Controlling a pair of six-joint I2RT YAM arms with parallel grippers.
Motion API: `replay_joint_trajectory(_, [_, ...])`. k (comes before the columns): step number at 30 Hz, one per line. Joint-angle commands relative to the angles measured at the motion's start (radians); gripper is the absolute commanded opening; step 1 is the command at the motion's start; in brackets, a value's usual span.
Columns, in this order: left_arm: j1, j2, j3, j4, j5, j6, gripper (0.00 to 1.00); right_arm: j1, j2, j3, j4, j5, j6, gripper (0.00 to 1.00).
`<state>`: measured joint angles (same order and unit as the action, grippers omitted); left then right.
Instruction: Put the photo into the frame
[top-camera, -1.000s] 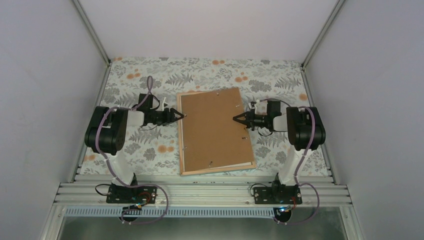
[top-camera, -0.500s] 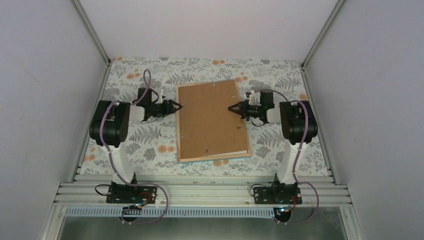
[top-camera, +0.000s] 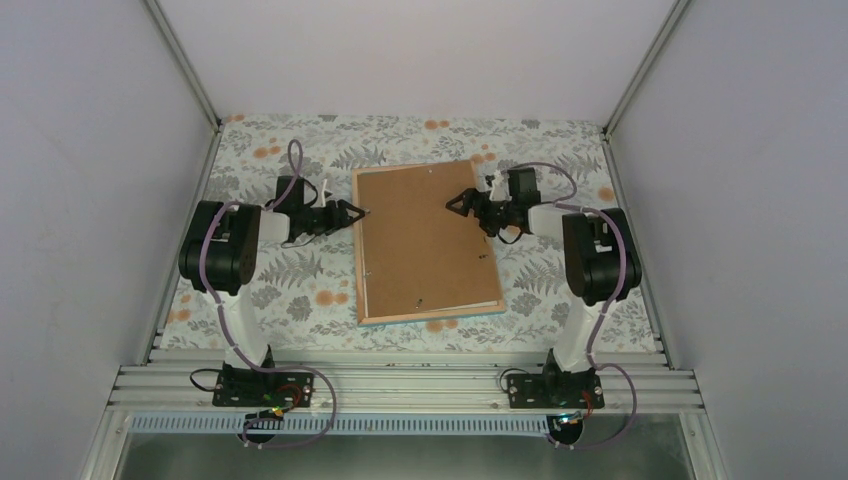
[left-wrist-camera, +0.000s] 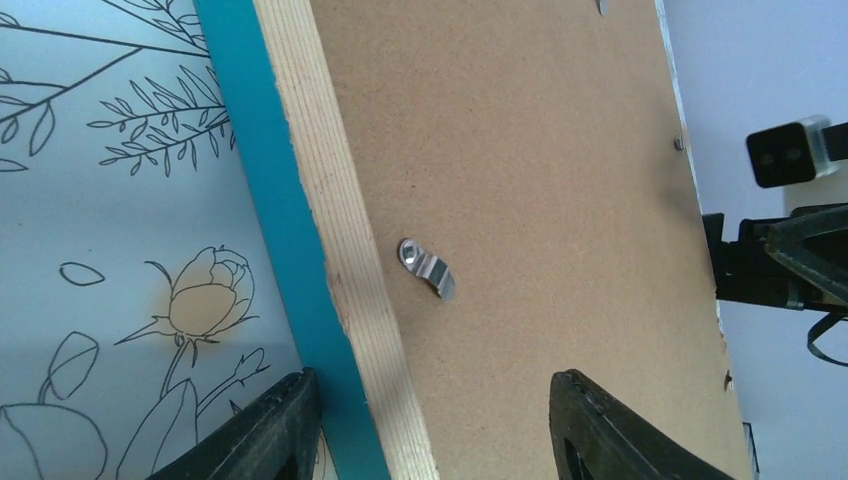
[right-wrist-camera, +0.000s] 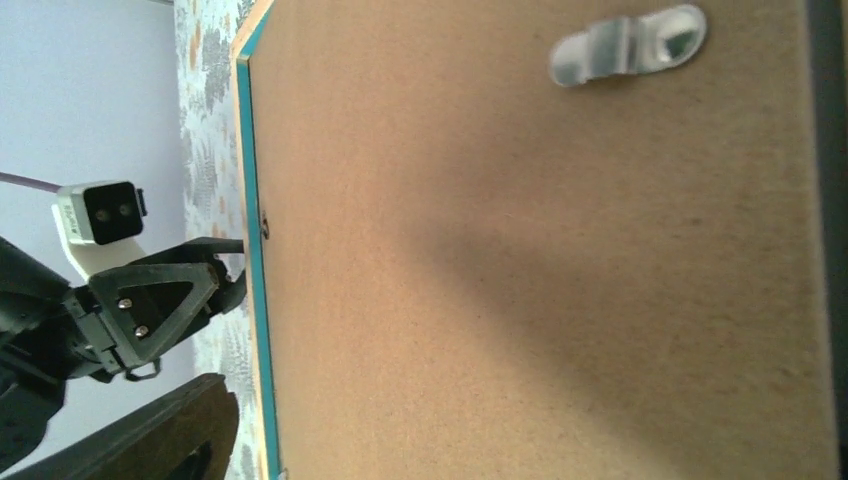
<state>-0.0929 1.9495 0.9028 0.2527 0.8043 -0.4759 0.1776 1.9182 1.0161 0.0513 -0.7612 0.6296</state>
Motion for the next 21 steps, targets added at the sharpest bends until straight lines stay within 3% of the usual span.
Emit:
replay_joint_trajectory(1, [-0.001,-0.040,-0.014,-0.005,0.001,0.017,0.58,0.028,-0.050,0.050,-0.159,0.183,-0.101,1.00])
replay_joint_trajectory(15, [0.007,-0.062,-0.013,-0.021,-0.013,0.030,0.59,0.121,-0.091,0.127,-0.335,0.347,-0.188,1.00])
replay_joint_trajectory(21, [0.009,-0.077,-0.019,-0.031,-0.028,0.042,0.59,0.100,-0.105,0.141,-0.400,0.425,-0.266,1.00])
